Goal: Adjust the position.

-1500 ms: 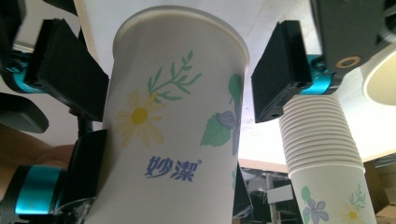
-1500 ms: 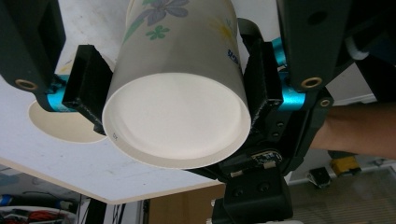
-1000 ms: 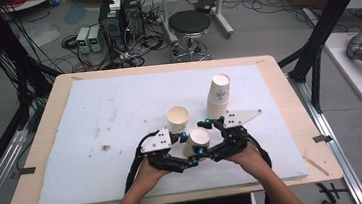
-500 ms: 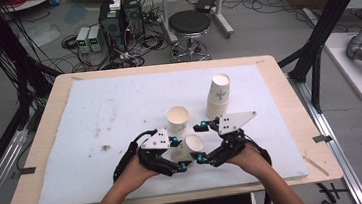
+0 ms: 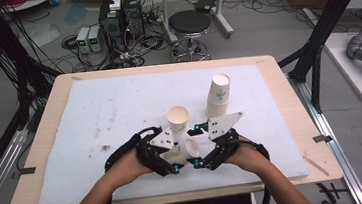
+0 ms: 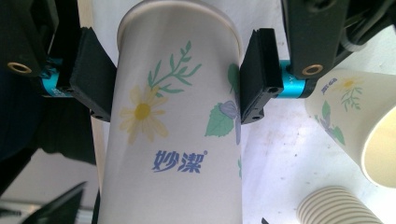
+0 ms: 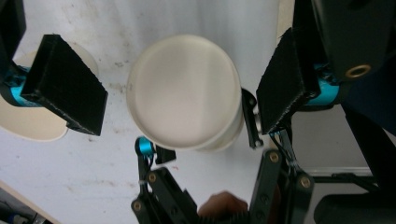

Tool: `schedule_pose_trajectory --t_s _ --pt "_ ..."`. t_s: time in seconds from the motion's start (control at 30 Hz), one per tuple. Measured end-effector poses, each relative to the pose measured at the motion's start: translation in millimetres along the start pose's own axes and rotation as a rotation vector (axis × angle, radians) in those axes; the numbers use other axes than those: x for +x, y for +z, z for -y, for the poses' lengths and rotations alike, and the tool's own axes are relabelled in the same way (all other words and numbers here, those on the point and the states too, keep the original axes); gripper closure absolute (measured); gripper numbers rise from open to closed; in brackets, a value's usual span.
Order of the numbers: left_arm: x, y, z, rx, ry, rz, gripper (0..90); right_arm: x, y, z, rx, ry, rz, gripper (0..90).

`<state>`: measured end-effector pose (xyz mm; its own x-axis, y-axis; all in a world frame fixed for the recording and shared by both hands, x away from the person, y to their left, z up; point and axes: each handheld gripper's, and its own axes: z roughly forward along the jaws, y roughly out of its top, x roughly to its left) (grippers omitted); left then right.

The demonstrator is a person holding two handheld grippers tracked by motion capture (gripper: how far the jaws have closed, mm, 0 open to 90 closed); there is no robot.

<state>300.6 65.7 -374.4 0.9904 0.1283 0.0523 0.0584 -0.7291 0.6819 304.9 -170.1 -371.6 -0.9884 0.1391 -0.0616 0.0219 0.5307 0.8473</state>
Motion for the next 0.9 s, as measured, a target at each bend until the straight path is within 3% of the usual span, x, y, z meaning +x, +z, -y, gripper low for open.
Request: schedule_pose_trajectory --t_s 0.37,0.9 --pt "2.6 -2.5 -8.5 0.092 0.044 0.036 33.0 1.2 8.6 -1.9 0.053 -0.039 -0.041 24.0" --pt "2.9 -1.1 -9.1 0.118 0.058 0.073 33.5 -0.7 17.1 -3.3 0.102 -0.070 -0.113 36.6"
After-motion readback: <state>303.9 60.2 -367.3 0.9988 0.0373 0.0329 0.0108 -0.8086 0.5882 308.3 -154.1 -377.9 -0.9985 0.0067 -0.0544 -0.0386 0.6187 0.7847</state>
